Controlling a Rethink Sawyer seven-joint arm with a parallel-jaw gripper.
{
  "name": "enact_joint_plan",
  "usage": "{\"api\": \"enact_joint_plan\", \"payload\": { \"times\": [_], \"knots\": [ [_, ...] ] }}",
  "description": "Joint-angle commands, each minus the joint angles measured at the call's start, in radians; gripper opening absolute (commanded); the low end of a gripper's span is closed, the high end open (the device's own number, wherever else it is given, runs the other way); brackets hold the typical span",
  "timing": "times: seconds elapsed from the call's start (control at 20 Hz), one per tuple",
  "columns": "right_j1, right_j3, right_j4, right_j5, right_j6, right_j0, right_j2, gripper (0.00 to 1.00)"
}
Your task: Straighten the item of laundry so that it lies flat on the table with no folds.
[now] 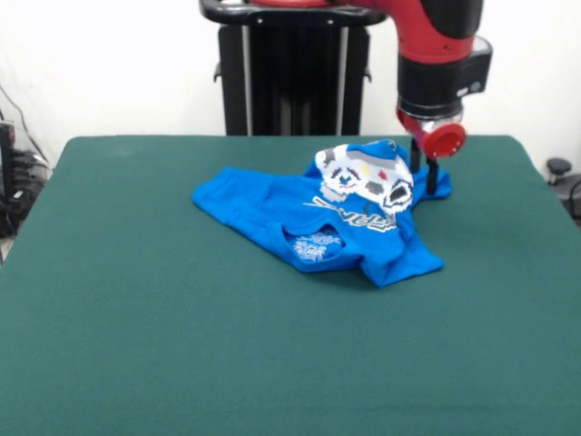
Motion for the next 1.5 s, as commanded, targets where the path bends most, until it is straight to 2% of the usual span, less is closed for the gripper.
{"api": "enact_joint_plan", "payload": {
  "times": [0.05, 0.2, 0.25, 0.45, 0.65, 1.05, 1.25, 1.35, 1.5],
  "knots": [
    [0.149, 0.008, -0.026, -0.139, 0.17, -0.028, 0.107, 1.0],
    [0.156, 0.007, -0.053, -0.132, 0.144, -0.059, 0.134, 1.0],
    [0.156, 0.007, -0.076, -0.132, 0.135, -0.075, 0.145, 0.0],
    [0.151, 0.032, -0.122, -0.139, 0.117, -0.158, 0.225, 0.0],
    [0.111, 0.04, -0.114, -0.077, 0.145, -0.148, 0.224, 0.0],
    [0.076, 0.057, -0.112, -0.038, 0.151, -0.161, 0.247, 0.0],
    [0.026, 0.139, -0.067, -0.001, 0.211, -0.241, 0.378, 0.0],
    [0.004, 0.196, -0.053, 0.012, 0.232, -0.316, 0.487, 0.0],
    [-0.012, 0.249, -0.061, 0.015, 0.236, -0.38, 0.576, 0.0]
  ]
}}
